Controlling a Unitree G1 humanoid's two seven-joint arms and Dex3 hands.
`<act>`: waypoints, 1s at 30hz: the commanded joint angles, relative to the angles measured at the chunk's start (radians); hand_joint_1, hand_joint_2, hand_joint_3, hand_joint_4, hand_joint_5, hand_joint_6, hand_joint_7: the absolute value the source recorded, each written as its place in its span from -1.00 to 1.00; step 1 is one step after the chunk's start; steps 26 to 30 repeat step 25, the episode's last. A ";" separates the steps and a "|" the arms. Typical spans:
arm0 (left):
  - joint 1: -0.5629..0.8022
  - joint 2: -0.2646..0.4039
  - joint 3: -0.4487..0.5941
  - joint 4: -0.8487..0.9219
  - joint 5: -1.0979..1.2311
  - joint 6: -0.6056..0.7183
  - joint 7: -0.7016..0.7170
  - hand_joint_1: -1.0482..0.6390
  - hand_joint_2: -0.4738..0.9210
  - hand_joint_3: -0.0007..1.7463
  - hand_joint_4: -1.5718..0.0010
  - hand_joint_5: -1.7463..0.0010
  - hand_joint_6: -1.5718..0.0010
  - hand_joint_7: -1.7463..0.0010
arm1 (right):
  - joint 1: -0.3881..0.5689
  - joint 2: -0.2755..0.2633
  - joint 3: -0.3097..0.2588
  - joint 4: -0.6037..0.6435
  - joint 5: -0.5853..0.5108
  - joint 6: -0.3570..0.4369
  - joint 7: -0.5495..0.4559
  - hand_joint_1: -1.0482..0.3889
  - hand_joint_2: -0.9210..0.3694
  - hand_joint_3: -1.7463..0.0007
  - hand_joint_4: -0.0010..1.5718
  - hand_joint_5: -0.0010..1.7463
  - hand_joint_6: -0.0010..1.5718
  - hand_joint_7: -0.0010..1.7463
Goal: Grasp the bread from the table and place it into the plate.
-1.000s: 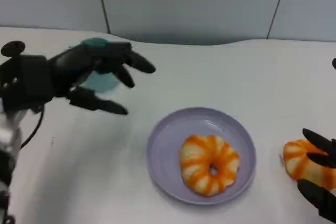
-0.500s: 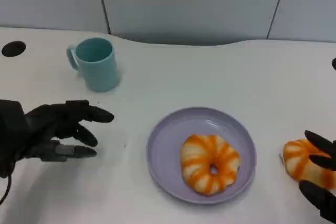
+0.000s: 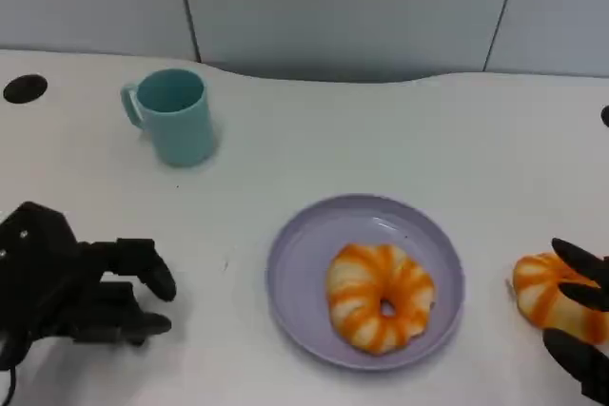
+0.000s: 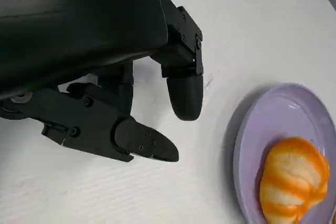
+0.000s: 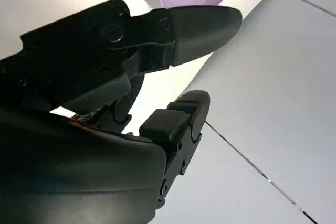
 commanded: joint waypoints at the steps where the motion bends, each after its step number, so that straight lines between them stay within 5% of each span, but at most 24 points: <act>1: 0.071 -0.011 0.027 -0.102 -0.023 0.079 0.056 -0.09 1.00 -0.92 0.32 -1.00 0.49 -1.00 | 0.004 -0.009 -0.011 -0.011 0.012 -0.002 0.001 -0.07 -1.00 0.64 0.02 -0.71 -0.10 -1.00; 5: 0.226 -0.043 0.059 -0.329 -0.031 0.202 0.172 -0.02 0.92 -0.95 -0.14 -1.00 0.13 -1.00 | 0.008 -0.006 -0.013 -0.025 0.008 0.003 0.000 -0.10 -1.00 0.64 0.07 -0.68 -0.10 -1.00; 18: 0.219 -0.035 0.033 -0.404 -0.019 0.331 0.195 -0.04 0.90 -0.95 -0.09 -1.00 0.14 -1.00 | 0.011 -0.006 -0.017 -0.025 0.008 0.008 0.005 -0.10 -1.00 0.65 -0.03 -0.46 -0.12 -0.99; 30: 0.196 -0.055 0.020 -0.323 0.005 0.223 0.229 -0.04 0.88 -0.95 -0.11 -1.00 0.10 -1.00 | 0.000 -0.012 -0.022 0.005 -0.005 0.003 -0.010 -0.06 -1.00 0.64 -0.09 -0.49 -0.12 -1.00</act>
